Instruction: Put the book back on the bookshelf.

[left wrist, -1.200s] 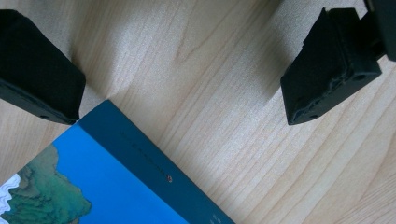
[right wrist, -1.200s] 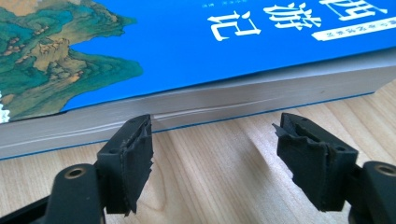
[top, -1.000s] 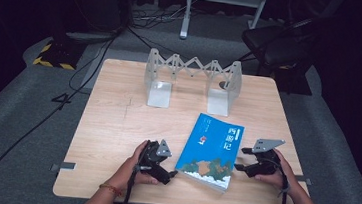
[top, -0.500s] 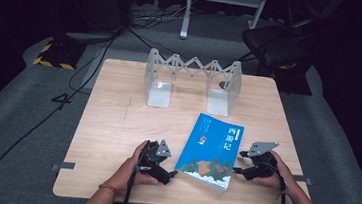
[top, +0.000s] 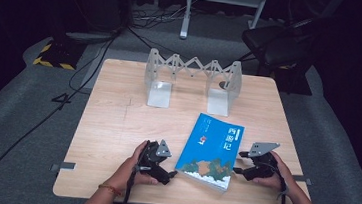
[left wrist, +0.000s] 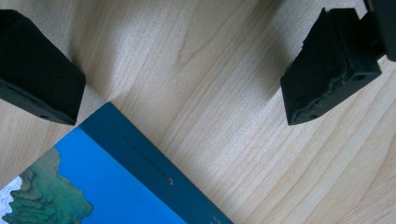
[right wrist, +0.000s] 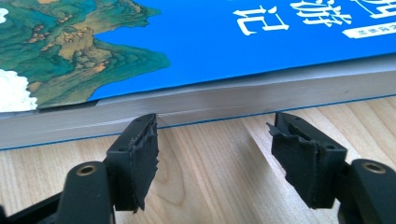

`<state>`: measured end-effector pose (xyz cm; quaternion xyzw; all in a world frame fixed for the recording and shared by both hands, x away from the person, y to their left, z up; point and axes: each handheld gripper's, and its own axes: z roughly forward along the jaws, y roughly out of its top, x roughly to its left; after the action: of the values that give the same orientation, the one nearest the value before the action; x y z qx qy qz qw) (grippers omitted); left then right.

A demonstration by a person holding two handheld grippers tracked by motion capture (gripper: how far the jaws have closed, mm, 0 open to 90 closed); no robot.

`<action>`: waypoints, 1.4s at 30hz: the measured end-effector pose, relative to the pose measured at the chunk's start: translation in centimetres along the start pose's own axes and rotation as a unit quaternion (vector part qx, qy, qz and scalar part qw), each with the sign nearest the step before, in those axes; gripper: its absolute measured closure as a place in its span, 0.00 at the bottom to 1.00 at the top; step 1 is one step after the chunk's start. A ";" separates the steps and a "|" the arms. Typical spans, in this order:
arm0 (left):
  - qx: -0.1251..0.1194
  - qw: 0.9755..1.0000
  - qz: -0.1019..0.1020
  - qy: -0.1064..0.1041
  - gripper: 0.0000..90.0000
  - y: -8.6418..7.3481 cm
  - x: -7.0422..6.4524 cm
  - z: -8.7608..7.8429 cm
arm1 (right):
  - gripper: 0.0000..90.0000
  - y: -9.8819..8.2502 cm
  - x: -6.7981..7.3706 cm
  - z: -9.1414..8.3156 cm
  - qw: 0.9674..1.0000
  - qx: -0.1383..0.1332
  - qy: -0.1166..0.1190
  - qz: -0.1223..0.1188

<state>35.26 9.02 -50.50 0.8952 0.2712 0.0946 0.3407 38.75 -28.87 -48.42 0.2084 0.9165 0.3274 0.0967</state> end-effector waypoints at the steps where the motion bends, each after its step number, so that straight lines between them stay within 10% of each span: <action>1: 0.000 1.000 0.000 0.000 0.00 0.0 0.0 0.0 | 0.37 0.0 0.0 0.0 1.000 -0.002 0.001 0.000; 42: 0.000 1.000 0.000 0.000 0.00 0.0 0.0 0.0 | 0.47 -0.5 0.0 -0.4 0.999 -0.036 0.035 -0.001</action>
<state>35.26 9.02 -50.51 0.8952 0.2714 0.0947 0.3407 38.49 -29.44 -48.47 0.1921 0.9071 0.3673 0.0727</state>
